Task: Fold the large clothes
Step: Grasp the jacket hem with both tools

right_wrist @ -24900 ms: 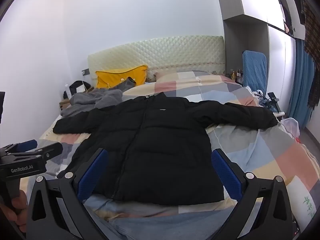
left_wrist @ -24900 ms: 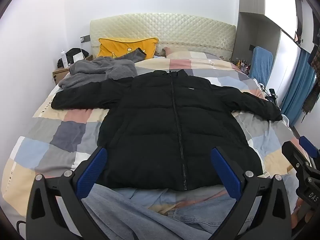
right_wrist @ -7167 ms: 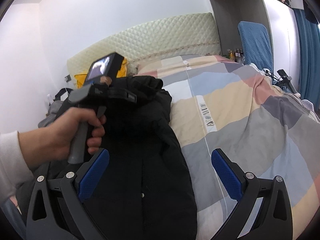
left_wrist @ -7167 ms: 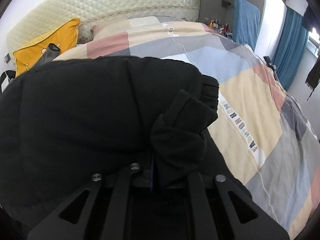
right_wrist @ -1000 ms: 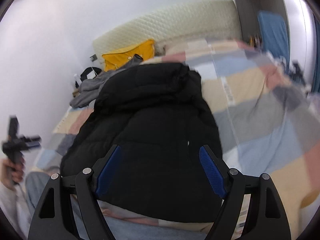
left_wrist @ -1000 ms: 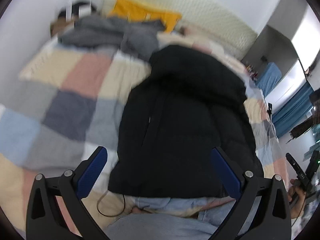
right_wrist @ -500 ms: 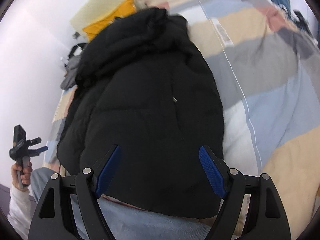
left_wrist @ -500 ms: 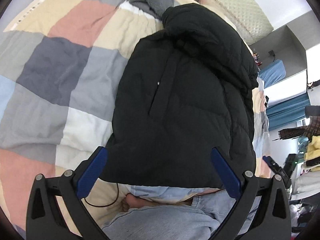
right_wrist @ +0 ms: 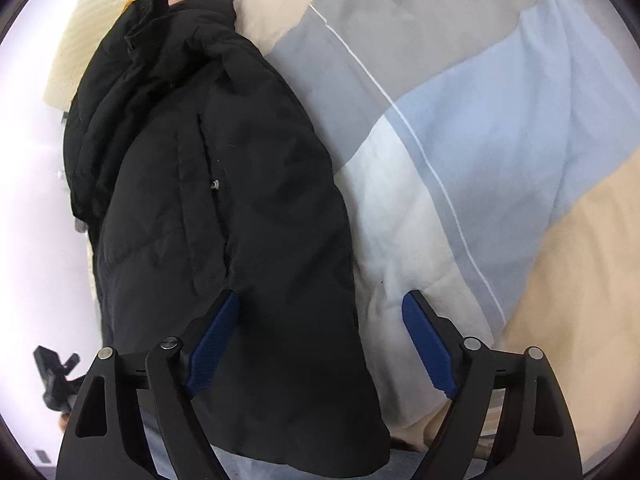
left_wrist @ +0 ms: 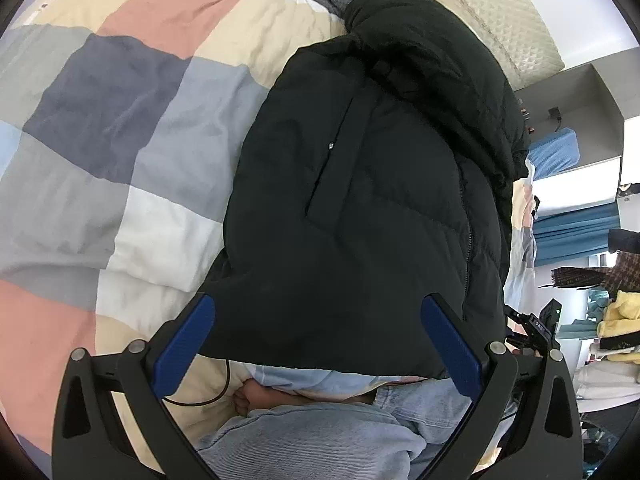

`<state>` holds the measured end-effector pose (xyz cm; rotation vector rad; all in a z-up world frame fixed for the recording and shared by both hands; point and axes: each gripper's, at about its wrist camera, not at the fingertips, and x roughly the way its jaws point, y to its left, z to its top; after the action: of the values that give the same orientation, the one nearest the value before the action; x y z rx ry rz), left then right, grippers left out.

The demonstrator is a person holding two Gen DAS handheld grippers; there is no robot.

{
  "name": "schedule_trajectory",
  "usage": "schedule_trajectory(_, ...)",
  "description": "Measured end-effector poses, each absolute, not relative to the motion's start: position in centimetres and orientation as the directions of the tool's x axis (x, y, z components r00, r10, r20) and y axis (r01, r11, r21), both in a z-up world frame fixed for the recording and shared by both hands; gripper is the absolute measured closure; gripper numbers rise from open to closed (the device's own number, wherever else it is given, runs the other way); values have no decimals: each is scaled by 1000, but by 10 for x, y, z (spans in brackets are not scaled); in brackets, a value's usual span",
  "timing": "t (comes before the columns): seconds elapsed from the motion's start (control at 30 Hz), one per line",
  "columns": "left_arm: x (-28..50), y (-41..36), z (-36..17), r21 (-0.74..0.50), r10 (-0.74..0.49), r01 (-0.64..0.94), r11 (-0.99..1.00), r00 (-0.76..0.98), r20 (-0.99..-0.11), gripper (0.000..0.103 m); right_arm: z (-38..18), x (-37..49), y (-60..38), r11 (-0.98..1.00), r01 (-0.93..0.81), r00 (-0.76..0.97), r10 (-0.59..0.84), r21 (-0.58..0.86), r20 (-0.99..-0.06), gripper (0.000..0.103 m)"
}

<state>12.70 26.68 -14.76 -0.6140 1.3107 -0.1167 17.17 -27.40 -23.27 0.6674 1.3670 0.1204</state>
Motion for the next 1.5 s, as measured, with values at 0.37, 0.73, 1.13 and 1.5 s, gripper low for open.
schedule_trajectory(0.37, 126, 282, -160, -527, -490, -100, 844, 257, -833, 0, -229, 165, -248, 685, 116, 147, 704, 719, -695, 17)
schedule_trajectory(0.73, 143, 315, -242, -653, -618, -161, 740, 219, -755, 0, -216, 161, -241, 590, 28, 212, 786, 807, -581, 17)
schedule_trajectory(1.13, 134, 294, -225, -813, -803, 78, 577, 235, -547, 2, -231, 168, -250, 716, 105, 183, 668, 690, -721, 15)
schedule_trajectory(1.5, 161, 278, -234, -833, -830, 45, 552, 131, -542, 29, -208, 161, -226, 664, -41, 255, 729, 746, -635, 31)
